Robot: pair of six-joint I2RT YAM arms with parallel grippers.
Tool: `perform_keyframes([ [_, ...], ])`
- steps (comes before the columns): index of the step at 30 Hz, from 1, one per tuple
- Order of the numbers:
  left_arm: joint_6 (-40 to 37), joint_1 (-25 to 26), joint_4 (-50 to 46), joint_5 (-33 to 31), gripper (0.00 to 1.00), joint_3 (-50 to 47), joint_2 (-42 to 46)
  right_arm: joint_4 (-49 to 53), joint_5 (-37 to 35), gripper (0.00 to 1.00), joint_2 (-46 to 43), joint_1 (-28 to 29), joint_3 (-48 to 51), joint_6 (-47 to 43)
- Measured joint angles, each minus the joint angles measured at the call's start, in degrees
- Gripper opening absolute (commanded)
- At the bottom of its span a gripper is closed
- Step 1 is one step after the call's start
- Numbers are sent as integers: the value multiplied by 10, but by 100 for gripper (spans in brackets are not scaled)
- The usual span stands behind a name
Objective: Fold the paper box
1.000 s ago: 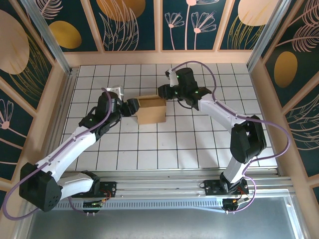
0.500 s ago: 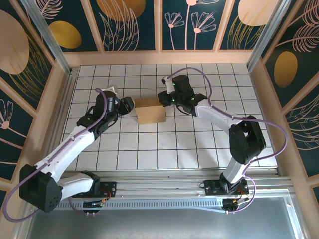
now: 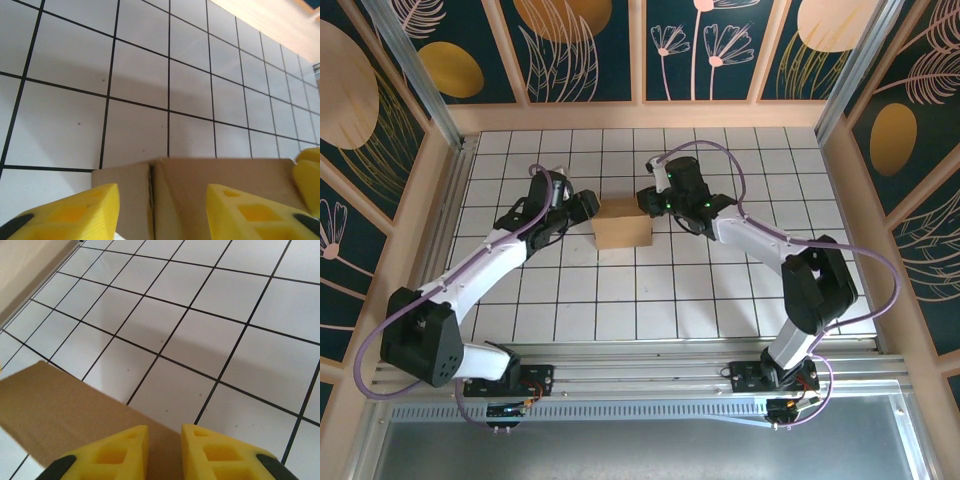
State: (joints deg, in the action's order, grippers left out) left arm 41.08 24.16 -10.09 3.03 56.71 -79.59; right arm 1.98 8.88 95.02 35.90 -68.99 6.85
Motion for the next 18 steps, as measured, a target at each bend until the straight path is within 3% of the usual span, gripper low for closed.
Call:
perform_keyframes([
  [2,-4,-1,1,1,37,0,-7,7,2,27,-8,0,0,5],
  [6,-3,-2,29,8,35,-16,-8,22,11,30,-13,0,-4,17],
  [12,6,-5,86,29,37,-56,-6,57,-1,52,-16,-8,-17,57],
  [16,8,-6,105,38,37,-66,-5,83,-5,52,-21,-34,-21,88],
  [18,8,-6,108,40,37,-68,-5,80,7,44,-28,-44,-2,104],
])
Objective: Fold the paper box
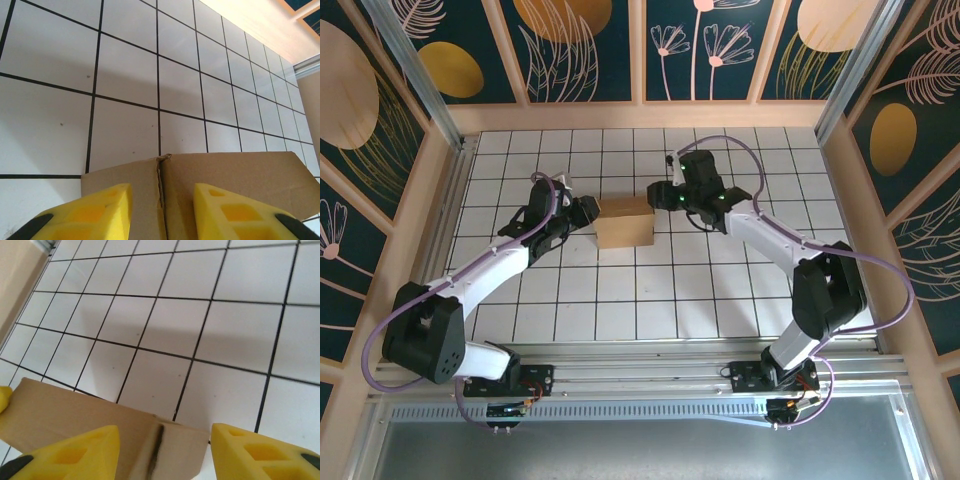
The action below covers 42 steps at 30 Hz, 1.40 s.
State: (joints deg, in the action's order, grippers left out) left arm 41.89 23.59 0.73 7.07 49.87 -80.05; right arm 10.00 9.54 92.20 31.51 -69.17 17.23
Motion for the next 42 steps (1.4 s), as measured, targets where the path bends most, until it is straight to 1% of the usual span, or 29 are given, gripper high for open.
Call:
perform_keyframes([
  [2,0,0,2,0,37,-1,0,-11,20,36,-8,-3,31,23],
  [5,0,0,3,2,37,-8,0,-62,51,25,-16,-3,76,60],
  [9,3,0,16,4,36,-18,1,-134,67,18,-24,-3,118,92],
  [12,7,0,44,4,30,-37,5,-176,61,18,-26,-3,139,90],
  [16,5,0,85,17,29,-57,9,-192,56,27,-25,-3,144,87],
  [18,3,-4,104,37,29,-66,9,-183,56,29,-26,-4,139,88],
  [21,5,-12,131,68,29,-82,11,-162,65,24,-27,-4,129,95],
  [25,7,-15,130,97,29,-94,25,-151,59,19,-38,3,133,101],
  [29,7,-16,120,134,27,-115,52,-166,41,16,-84,23,184,111],
  [31,6,-16,104,153,27,-127,71,-165,21,15,-118,44,217,121],
  [33,1,-13,84,157,27,-137,89,-157,1,15,-150,72,248,132],
  [36,-6,-2,40,156,29,-169,111,-120,-19,18,-184,126,292,151],
  [37,-7,5,22,158,31,-183,115,-106,-20,21,-189,142,306,160],
  [38,-7,11,8,162,36,-195,118,-95,-20,24,-192,154,317,167],
  [40,-7,24,-23,166,50,-223,135,-78,-21,38,-205,168,340,190],
  [42,-1,27,-34,162,56,-241,160,-76,-27,45,-226,167,358,212],
])
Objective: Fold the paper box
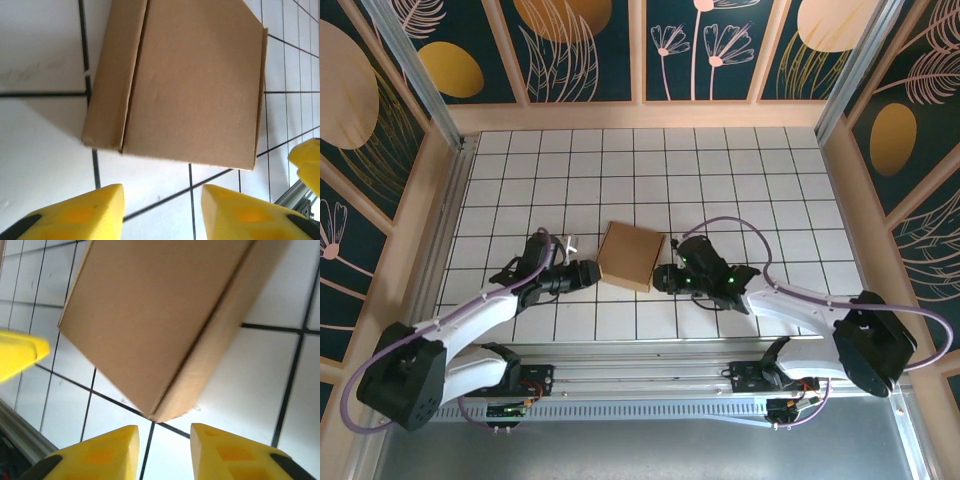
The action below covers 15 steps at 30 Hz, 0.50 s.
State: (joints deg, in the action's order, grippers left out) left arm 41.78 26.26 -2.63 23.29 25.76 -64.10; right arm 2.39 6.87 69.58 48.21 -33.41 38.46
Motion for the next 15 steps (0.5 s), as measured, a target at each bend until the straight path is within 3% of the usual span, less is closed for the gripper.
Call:
perform_keyframes([
  [3,1,0,3,-15,67,-7,18,-23,-11,52,-22,-7,20,44],
  [8,-4,0,30,-54,68,16,-51,-108,-15,52,30,-20,26,116],
  [11,-15,0,42,-76,67,56,-116,-157,-16,44,104,-20,26,152],
  [15,-30,0,70,-90,53,88,-164,-202,-16,26,169,-26,-1,170],
])
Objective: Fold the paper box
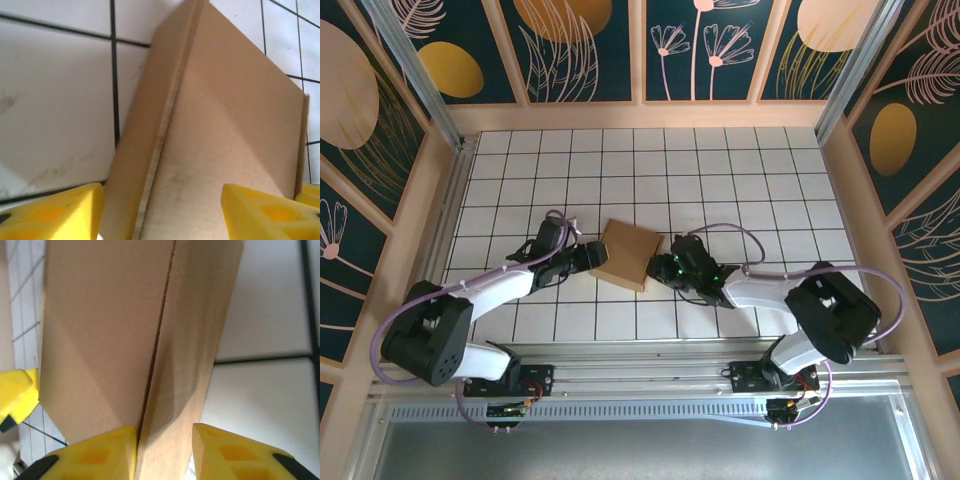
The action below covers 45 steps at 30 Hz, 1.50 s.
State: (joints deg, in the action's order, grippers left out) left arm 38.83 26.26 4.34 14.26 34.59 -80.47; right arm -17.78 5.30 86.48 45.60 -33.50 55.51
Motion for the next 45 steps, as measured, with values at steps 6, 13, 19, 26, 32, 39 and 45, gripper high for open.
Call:
perform_keyframes([
  [6,14,-9,72,17,43,14,-74,-45,10,24,84,-75,-64,-16],
  [13,38,-13,127,18,44,104,-182,-28,12,23,177,-139,-182,-89],
  [19,64,-34,174,8,45,135,-226,0,6,24,203,-150,-229,-127],
  [26,55,-42,162,2,57,143,-205,87,10,43,148,-159,-245,-172],
  [32,-6,-42,142,-64,76,98,-6,95,-73,72,-87,-236,-179,-265],
  [39,-147,-46,220,-330,99,-50,195,-60,-213,91,-251,-391,64,-397],
  [45,-289,-68,305,-495,99,-178,178,-227,-163,92,-123,-482,200,-461],
])
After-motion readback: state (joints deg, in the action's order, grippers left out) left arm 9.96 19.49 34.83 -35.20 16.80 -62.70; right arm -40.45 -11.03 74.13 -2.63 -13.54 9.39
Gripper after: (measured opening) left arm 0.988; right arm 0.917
